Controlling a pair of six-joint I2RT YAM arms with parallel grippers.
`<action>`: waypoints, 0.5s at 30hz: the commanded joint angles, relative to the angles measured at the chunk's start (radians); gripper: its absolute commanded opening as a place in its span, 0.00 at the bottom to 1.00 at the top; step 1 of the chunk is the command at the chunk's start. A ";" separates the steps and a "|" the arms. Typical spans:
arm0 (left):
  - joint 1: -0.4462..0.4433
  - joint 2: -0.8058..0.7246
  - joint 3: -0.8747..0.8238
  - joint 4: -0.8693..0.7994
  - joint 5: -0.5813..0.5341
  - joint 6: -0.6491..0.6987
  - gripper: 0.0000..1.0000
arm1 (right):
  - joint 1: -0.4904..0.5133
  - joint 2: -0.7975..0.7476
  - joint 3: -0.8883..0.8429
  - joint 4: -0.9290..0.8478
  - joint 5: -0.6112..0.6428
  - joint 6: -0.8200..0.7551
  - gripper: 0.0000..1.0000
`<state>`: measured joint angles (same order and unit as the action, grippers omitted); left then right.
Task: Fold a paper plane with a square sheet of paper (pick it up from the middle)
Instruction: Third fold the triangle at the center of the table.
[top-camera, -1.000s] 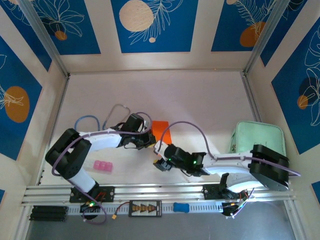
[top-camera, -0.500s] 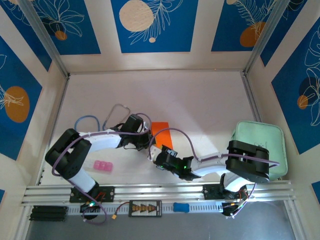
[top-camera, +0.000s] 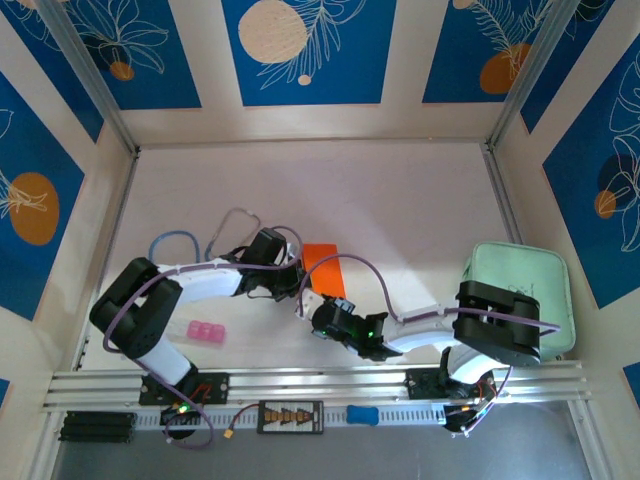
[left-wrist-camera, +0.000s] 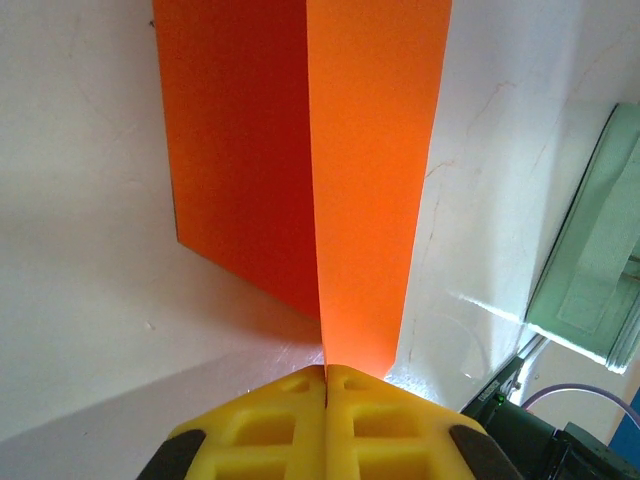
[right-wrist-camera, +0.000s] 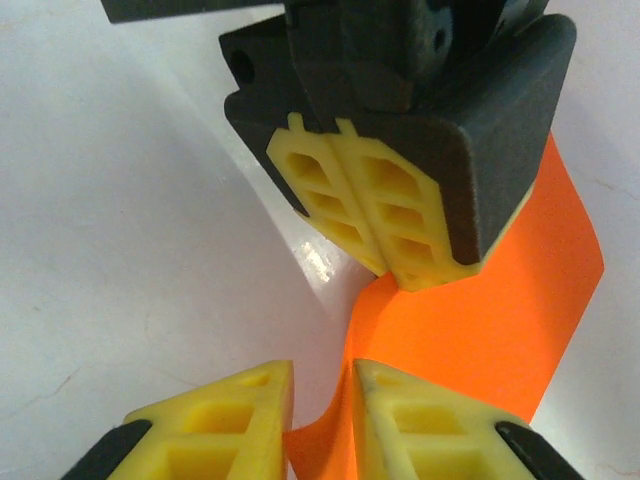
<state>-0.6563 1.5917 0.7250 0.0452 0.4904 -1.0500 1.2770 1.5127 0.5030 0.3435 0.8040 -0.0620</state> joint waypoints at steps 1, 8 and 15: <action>0.014 -0.032 -0.003 0.000 0.013 0.002 0.01 | -0.004 -0.033 0.005 0.002 -0.010 0.031 0.23; 0.017 -0.035 -0.004 -0.007 0.008 0.002 0.02 | -0.007 -0.052 0.000 -0.020 -0.019 0.046 0.19; 0.020 -0.035 -0.005 -0.008 0.008 0.004 0.02 | -0.021 -0.064 -0.004 -0.032 -0.025 0.063 0.13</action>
<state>-0.6498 1.5784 0.7250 0.0448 0.4900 -1.0496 1.2625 1.4734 0.5026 0.3168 0.7841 -0.0216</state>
